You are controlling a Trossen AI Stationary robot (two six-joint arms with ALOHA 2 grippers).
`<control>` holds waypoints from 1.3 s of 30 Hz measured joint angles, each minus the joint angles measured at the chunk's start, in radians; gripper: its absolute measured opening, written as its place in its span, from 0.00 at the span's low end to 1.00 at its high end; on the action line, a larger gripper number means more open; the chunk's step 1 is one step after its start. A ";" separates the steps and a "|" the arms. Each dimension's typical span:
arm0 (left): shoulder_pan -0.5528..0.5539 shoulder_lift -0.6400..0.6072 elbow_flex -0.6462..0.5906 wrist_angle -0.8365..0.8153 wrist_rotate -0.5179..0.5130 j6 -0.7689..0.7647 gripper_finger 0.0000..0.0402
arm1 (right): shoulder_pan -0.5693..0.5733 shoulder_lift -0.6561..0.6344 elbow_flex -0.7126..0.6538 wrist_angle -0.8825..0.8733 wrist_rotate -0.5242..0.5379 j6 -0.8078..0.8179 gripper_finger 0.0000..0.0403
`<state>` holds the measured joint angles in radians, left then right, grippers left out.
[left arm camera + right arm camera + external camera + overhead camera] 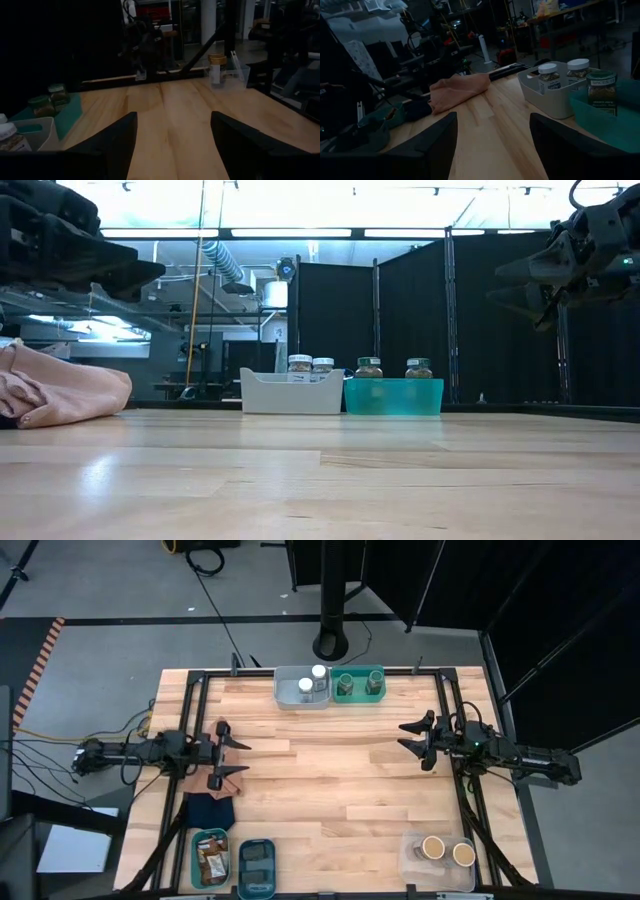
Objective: Sort spices by type
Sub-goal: Return to Home Position
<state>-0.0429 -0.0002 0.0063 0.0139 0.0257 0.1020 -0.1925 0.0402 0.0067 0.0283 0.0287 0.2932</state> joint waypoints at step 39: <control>0.000 0.000 0.000 0.018 0.001 -0.028 0.64 | 0.000 0.000 0.000 0.000 0.000 0.000 0.64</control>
<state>-0.0429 -0.0002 0.0063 0.0319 0.0263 0.0738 -0.1926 0.0402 0.0067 0.0283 0.0286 0.2931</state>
